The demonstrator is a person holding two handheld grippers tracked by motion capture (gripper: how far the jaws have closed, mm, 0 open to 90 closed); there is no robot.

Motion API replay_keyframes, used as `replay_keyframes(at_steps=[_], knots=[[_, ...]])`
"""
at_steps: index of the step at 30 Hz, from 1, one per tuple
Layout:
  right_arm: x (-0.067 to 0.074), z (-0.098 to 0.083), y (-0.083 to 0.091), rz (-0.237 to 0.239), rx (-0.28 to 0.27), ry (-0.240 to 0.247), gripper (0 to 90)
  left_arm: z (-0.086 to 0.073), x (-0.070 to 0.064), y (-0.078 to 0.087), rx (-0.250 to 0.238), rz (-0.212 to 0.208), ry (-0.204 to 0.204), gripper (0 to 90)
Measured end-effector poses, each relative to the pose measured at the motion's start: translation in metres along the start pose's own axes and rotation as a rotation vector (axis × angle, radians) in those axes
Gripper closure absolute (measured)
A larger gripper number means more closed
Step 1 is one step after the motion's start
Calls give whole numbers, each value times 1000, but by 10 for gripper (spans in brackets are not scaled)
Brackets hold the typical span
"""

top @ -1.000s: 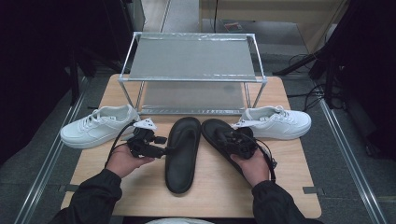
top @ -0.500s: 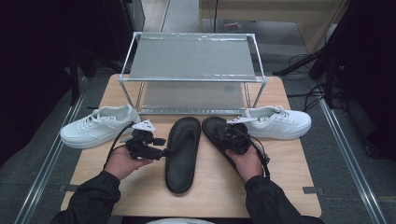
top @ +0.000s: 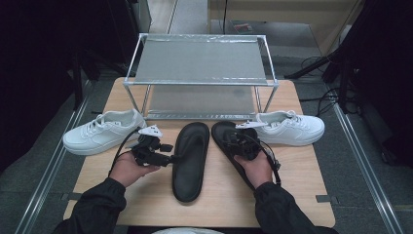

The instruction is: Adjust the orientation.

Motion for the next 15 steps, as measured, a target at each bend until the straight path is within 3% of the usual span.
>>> replay_keyframes(at_steps=[4,7,11,15], knots=[[1,5,11,18,-26,-18,627,1,2,0,-8,2,3,392],[2,6,20,26,-32,0,641,3,7,1,-11,12,6,401],[2,5,34,29,-35,43,721,1,18,-1,3,40,8,537],[1,1,39,26,-22,45,800,0,22,-3,24,36,24,657]])
Point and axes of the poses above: each handheld gripper's, and its own axes: y roughly backward along the jaws, z roughly out of its top, x roughly to its left, the point moved 8 cm from there along -y, roughly forward along the jaws, and after that the axes turned 14 degrees about -x, right-handed, at the moved point
